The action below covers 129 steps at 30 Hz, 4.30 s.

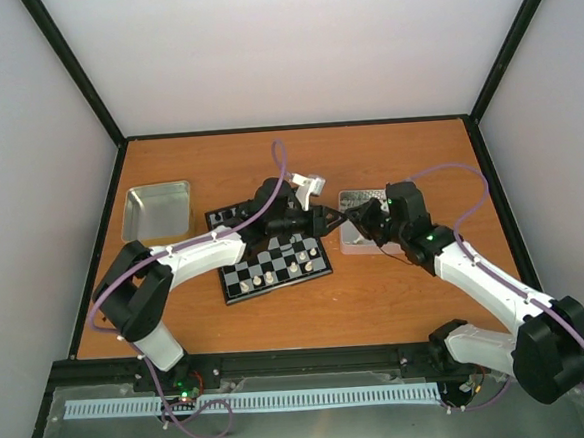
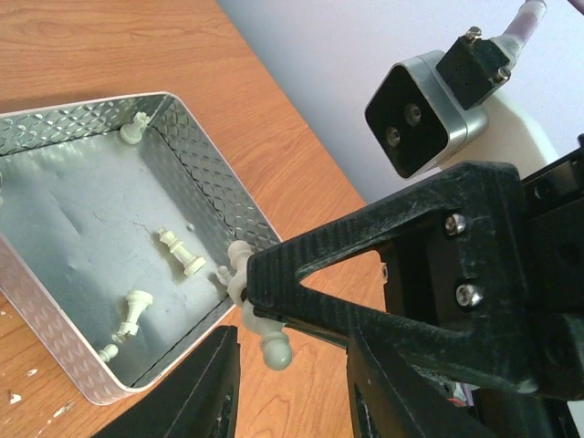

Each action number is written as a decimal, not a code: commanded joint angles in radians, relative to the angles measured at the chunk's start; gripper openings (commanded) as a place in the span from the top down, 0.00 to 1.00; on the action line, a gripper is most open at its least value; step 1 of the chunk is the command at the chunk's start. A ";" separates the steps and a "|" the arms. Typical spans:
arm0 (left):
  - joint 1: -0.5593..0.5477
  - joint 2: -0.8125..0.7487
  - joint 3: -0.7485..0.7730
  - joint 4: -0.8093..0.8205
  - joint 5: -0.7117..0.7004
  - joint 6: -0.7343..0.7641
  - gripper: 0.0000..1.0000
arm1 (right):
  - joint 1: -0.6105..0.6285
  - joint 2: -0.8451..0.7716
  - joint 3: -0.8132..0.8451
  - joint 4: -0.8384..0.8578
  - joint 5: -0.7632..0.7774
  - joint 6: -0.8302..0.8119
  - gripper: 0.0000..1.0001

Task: Set up the chess pieces on the board
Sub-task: Place the chess piece on the chessboard.

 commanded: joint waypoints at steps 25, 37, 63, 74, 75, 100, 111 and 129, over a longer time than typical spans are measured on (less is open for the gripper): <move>-0.014 0.026 0.047 0.030 0.008 0.061 0.99 | -0.033 -0.040 -0.009 -0.013 -0.044 0.026 0.86; -0.014 0.009 0.030 -0.079 -0.026 0.087 0.99 | -0.039 0.004 0.065 -0.176 0.274 -0.214 0.81; 0.126 -0.400 -0.056 -1.287 -0.433 0.182 0.99 | -0.042 0.134 0.096 -0.182 0.251 -0.542 0.83; 0.218 -0.331 0.041 -1.415 -0.629 0.157 0.99 | -0.042 0.113 0.096 -0.197 0.282 -0.530 0.83; 0.218 -0.322 0.038 -1.406 -0.605 0.171 0.99 | -0.043 0.111 0.098 -0.197 0.285 -0.532 0.83; 0.237 -0.064 -0.026 -1.240 -0.543 0.236 0.99 | -0.044 0.081 0.087 -0.198 0.302 -0.504 0.83; 0.255 -0.050 -0.028 -1.214 -0.546 0.241 0.99 | -0.044 0.078 0.080 -0.197 0.281 -0.497 0.83; 0.267 -0.109 0.009 -1.225 -0.533 0.226 0.68 | -0.043 0.056 0.082 -0.199 0.271 -0.497 0.83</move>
